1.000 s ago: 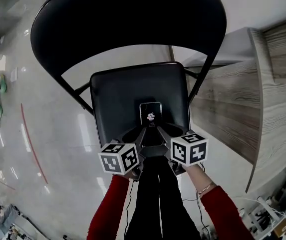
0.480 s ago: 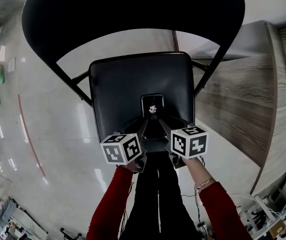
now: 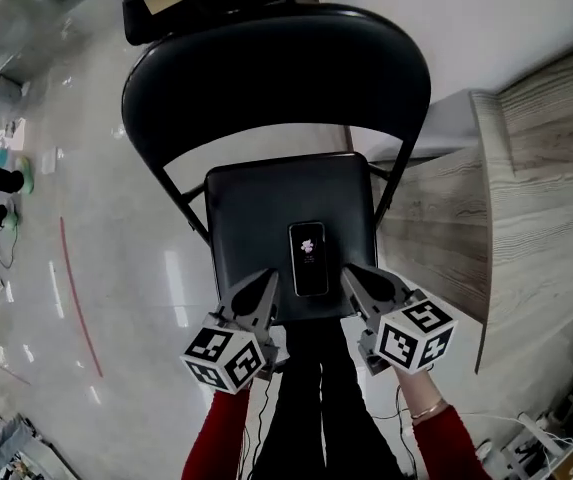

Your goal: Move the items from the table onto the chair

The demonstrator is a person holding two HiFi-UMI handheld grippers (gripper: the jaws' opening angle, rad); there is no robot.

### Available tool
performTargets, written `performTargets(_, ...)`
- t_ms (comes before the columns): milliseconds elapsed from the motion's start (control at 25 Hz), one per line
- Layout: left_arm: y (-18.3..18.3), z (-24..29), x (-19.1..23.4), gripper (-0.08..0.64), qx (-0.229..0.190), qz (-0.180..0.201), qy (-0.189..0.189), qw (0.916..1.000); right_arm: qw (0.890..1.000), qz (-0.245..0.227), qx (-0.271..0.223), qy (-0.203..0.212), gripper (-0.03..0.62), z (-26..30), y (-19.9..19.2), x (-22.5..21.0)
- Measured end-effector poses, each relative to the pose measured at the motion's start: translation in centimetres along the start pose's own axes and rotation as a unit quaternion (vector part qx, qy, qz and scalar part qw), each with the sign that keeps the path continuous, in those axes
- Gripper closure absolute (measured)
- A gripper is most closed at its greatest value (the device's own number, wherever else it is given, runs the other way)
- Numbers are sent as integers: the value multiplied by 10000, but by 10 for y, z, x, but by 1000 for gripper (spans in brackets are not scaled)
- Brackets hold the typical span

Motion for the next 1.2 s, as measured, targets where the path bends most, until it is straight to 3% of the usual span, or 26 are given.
performTargets(120,35,-43,-52,549,-378,744,-527,9951,9980,-416,-371,308,577,-48,27,48)
performTargets(200,51,-68,-79,551,-537,1040,-722,9905,9956,-659,-582,328,577,-79,38,75)
performTargets(520,83,-131,-147,551,-944,1277,-1013,9821,9891,-811,-1179,354,577,-167,52,127)
performTargets(680,94,-141,-178,551,-1038,1548,-1331,9734,9828,-642,-1721,169,577,-203,51,137)
performTargets(880,109,-132,-217,551,-1037,2215,-2089,9468,9686,-599,-2381,-386,577,-240,43,145)
performTargets(1080,116,-107,-263,551,-826,2863,-2932,9084,9421,-485,-3059,-1284,577,-282,29,141)
performTargets(1200,119,-98,-285,551,-670,3060,-3380,8875,9249,-286,-3388,-1700,578,-302,20,143)
Point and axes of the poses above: the fingertips, and each gripper's own axes: z forward along the fingers, x to its left, y out of its top, the point moved 10 cm from there along -z, backward along the fingers, and after that the axes turned 1 degree about -y, right-handed, at the moved point
